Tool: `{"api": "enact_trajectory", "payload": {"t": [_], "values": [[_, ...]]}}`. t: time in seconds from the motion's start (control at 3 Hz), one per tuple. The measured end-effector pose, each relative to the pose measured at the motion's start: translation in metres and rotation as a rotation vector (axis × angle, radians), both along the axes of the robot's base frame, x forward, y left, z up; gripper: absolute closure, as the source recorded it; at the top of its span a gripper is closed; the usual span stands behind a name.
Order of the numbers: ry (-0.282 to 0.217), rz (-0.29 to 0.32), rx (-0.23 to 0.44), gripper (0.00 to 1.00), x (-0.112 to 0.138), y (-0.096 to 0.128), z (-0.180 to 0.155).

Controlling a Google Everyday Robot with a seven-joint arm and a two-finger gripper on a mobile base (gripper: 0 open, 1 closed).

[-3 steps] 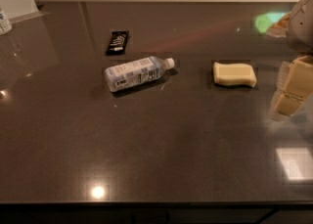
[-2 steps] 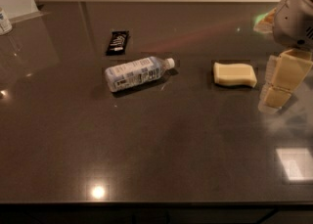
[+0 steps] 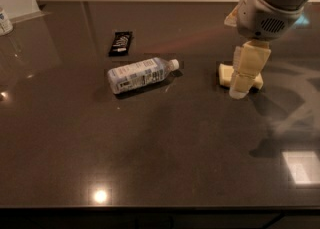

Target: Place blue plastic bottle upright

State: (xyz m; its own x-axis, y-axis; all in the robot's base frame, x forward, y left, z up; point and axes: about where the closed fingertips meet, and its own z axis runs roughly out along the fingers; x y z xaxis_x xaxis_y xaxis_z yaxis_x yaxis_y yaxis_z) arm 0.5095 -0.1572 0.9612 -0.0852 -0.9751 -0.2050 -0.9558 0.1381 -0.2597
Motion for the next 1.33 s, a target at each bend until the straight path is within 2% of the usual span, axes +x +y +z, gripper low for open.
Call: {"api": "enact_trajectory", "payload": {"t": [0.67, 1.33], "values": [[0.004, 0.109, 0.029, 0.00, 0.061, 0.038, -0.016], [0.031, 0.242, 0.017, 0.00, 0.101, 0.078, -0.049]]}}
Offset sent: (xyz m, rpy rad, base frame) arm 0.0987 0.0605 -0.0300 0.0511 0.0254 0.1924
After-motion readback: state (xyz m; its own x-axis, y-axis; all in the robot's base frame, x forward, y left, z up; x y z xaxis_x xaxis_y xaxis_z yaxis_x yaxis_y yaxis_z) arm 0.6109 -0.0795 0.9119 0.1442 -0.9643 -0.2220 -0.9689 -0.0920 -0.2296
